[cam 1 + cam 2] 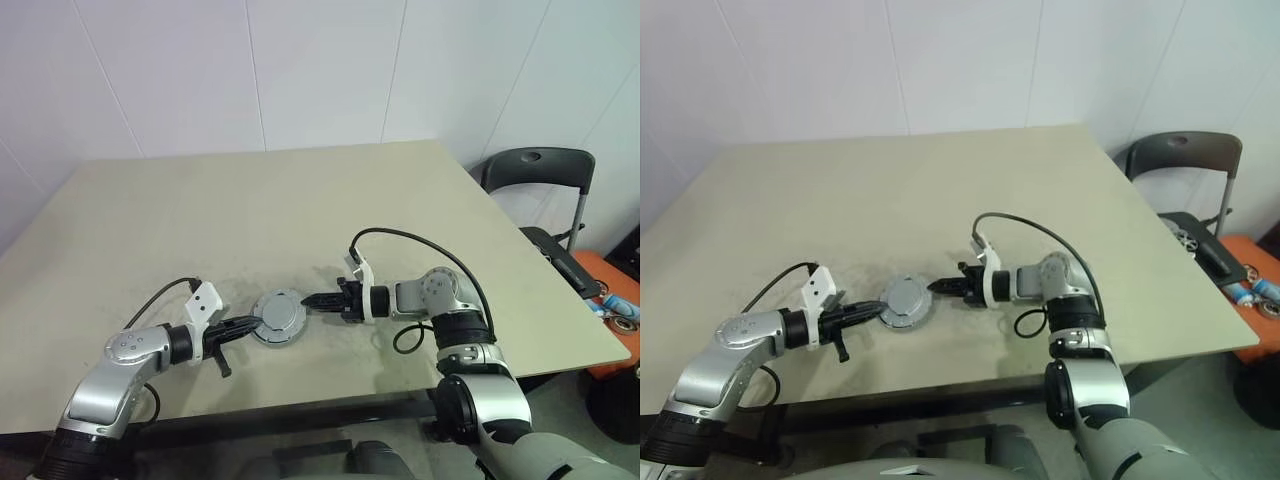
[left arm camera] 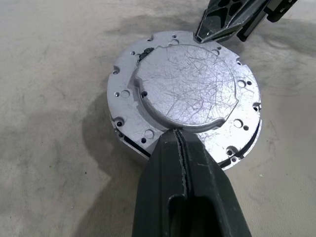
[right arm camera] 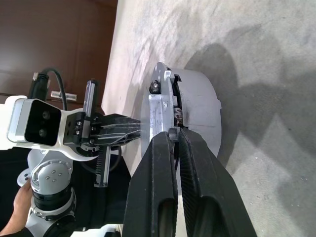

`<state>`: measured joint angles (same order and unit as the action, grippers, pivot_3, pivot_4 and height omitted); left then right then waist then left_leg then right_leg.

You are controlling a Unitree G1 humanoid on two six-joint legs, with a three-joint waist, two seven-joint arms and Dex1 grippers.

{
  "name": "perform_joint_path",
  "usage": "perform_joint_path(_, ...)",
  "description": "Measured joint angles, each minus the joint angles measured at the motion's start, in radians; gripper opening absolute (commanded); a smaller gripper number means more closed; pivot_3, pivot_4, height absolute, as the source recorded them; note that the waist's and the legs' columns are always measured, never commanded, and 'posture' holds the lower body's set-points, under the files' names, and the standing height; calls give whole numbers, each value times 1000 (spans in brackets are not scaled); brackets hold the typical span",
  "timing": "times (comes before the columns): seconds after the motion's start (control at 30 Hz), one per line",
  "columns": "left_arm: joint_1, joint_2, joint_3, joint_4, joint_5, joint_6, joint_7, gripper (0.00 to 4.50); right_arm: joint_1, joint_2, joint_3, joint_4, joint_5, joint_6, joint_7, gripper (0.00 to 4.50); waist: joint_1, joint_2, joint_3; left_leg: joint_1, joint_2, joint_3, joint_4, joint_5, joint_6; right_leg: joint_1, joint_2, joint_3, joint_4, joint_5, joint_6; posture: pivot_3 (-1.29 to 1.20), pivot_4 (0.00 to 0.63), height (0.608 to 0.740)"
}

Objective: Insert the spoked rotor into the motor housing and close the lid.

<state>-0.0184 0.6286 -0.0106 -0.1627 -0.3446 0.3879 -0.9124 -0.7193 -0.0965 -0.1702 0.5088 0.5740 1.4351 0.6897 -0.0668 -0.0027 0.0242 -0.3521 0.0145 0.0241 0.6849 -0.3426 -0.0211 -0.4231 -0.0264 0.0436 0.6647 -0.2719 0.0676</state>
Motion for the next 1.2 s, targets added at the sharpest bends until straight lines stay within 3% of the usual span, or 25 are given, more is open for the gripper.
perform_joint_path(0.3, 4, -2, 5, 0, 0, 1, 0, 0, 33, -21, 78, -72, -3, -62, 40, 11, -1, 0, 0, 1, 0, 0, 0, 0, 0, 1, 0, 0, 0, 0, 0, 0, 0, 740)
perform_joint_path(0.57, 4, -13, 3, -9, -1, 11, 2, 0, 35, -32, 119, -77, -5, -74, 49, 2548, -3, 0, -1, 2, 0, 0, 0, 0, 0, 2, 0, 0, 0, 0, 0, 0, 0, 740)
perform_joint_path(0.77, 3, -21, -13, -15, -1, 18, 1, 0, 17, -58, 153, -68, -10, -65, 52, 4475, -3, -1, -1, 17, 1, 0, -1, 0, 0, 17, 1, 0, -3, -1, 1, 0, 0, 740)
perform_joint_path(1.2, 4, -24, -17, -16, -2, 23, -1, 0, 12, -92, 196, -31, -10, -67, 85, 4475, 0, -1, 0, 13, 0, -1, -1, -1, 2, 16, 0, 0, -7, 0, 3, 0, 0, 740)
